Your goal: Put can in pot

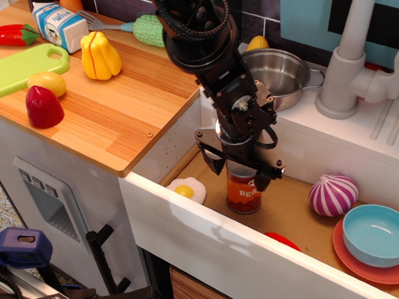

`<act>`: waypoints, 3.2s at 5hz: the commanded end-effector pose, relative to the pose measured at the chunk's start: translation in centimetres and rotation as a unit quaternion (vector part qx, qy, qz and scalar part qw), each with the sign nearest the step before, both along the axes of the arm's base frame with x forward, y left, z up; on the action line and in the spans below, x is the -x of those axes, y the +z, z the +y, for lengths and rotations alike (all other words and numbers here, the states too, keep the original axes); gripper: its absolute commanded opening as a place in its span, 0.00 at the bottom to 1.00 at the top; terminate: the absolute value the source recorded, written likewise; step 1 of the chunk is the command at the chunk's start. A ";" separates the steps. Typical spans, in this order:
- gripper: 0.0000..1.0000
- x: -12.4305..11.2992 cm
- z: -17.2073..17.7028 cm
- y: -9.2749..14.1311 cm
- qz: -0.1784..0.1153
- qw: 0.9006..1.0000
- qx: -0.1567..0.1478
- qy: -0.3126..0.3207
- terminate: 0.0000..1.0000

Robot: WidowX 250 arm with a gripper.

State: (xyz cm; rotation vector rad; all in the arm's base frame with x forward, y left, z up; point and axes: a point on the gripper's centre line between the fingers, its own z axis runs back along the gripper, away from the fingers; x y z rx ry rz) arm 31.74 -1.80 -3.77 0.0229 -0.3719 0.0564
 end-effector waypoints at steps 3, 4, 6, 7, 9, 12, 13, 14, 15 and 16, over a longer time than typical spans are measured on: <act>1.00 -1.9 0.9 -0.4 -0.022 0.999 0.020 -0.011 0.00; 1.00 -2.8 0.7 0.2 -0.015 1.000 0.023 -0.011 0.00; 0.00 -3.7 0.6 1.4 -0.014 1.000 0.022 -0.011 0.00; 0.00 -2.7 0.2 4.4 0.007 1.000 -0.003 0.010 0.00; 0.00 -0.4 2.1 13.8 0.058 0.993 -0.095 0.030 0.00; 0.00 -6.2 3.5 17.7 -0.025 0.985 -0.157 -0.067 0.00; 0.00 -8.3 3.0 17.6 -0.071 0.984 -0.148 -0.076 0.00; 0.00 -9.4 2.8 16.5 -0.089 0.980 -0.152 -0.090 0.00; 1.00 -9.6 2.9 15.7 -0.093 0.980 -0.139 -0.112 0.00; 1.00 -9.6 2.9 15.7 -0.093 0.980 -0.139 -0.112 0.00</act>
